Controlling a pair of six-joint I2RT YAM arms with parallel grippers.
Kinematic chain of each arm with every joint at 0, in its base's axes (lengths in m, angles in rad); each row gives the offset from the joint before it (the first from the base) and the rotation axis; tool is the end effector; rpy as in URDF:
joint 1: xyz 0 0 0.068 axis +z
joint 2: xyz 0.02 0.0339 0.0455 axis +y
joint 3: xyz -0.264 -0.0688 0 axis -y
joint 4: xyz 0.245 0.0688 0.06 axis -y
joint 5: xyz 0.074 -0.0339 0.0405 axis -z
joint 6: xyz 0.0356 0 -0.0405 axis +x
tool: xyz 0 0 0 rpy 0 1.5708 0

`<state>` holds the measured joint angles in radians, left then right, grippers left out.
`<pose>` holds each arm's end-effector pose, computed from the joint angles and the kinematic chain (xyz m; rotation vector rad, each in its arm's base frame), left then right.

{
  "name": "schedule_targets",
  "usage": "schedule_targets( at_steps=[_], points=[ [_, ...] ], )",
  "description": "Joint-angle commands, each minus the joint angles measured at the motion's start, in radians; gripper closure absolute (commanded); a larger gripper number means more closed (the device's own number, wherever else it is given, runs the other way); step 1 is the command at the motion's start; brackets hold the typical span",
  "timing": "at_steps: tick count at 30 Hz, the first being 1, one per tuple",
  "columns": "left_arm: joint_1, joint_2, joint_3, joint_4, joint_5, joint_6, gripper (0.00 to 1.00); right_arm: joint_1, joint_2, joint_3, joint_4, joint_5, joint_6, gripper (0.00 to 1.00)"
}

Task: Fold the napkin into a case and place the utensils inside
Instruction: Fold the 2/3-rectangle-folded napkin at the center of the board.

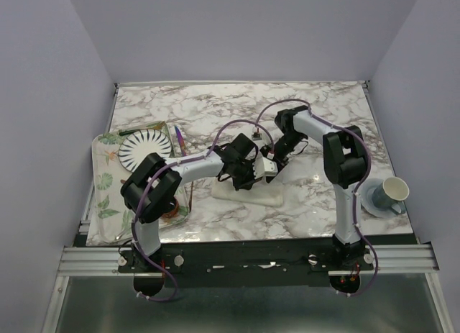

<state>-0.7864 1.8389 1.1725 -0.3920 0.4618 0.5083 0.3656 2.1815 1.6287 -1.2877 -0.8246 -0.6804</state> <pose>0.2512 -0.2742 0.1715 1.7044 1.9875 -0.7033 0.3504 0.1621 0.1576 1.2318 -2.4631 -1.2460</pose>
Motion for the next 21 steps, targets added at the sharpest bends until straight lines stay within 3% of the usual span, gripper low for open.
schedule_targets(
  at_steps=[1,16,18,21],
  points=[
    [0.018,0.028,0.041,-0.019,0.040,-0.019,1.00,-0.005,0.023,0.034,-0.007,-0.010,0.039,0.60],
    [0.055,0.057,0.081,-0.019,0.064,-0.119,1.00,-0.002,0.054,-0.022,0.040,0.024,0.045,0.53],
    [0.058,0.062,0.082,-0.021,0.066,-0.125,1.00,-0.004,0.051,-0.036,0.059,0.035,0.039,0.56],
    [0.065,0.065,0.088,-0.022,0.069,-0.140,1.00,-0.002,0.043,-0.062,0.082,0.045,0.036,0.68]
  ],
)
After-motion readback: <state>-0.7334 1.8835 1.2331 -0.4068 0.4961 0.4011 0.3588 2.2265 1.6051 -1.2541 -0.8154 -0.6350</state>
